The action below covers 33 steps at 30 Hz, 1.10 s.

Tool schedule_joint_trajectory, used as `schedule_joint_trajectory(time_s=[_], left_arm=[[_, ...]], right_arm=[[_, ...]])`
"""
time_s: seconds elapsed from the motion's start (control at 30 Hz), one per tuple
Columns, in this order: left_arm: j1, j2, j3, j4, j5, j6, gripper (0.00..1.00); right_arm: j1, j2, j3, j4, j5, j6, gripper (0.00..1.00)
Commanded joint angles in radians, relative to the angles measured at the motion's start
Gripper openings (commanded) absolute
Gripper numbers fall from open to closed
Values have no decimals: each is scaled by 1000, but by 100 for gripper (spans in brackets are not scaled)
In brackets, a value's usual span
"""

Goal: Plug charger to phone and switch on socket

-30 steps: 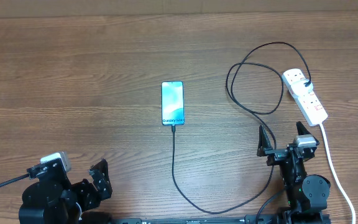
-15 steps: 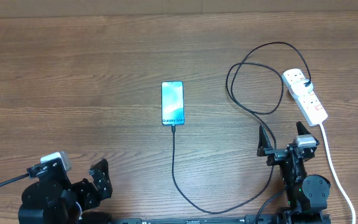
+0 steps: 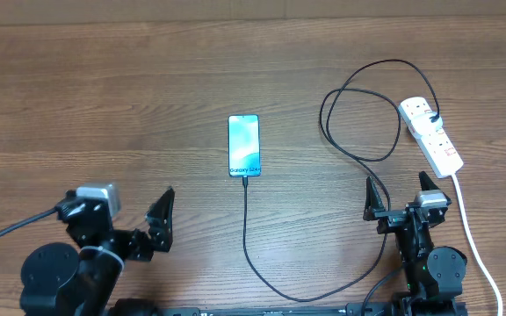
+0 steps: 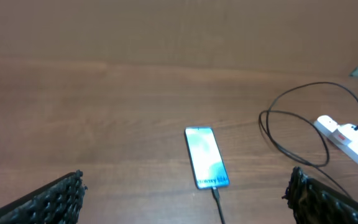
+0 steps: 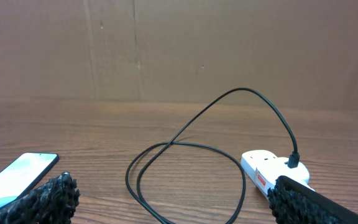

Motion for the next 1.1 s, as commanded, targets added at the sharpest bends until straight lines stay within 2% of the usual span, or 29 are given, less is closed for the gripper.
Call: schedule_joint_trajectory(time_s=[0.0, 0.1, 0.23, 0.53, 0.8, 1.07], left_arm=[[25, -20, -75, 82, 52, 89, 100], [40, -48, -146, 191, 53, 97, 100], [44, -115, -259, 329, 53, 165, 100], [103, -259, -463, 514, 52, 186, 100], [147, -340, -562, 583, 48, 185, 99], [149, -431, -628, 628, -35, 185, 100]], right_arm=[[7, -11, -11, 7, 2, -2, 100], [7, -11, -11, 8, 2, -2, 100], [8, -11, -11, 7, 2, -2, 100], [7, -11, -11, 7, 2, -2, 100], [7, -11, -11, 7, 2, -2, 100], [7, -11, -11, 7, 2, -2, 100]])
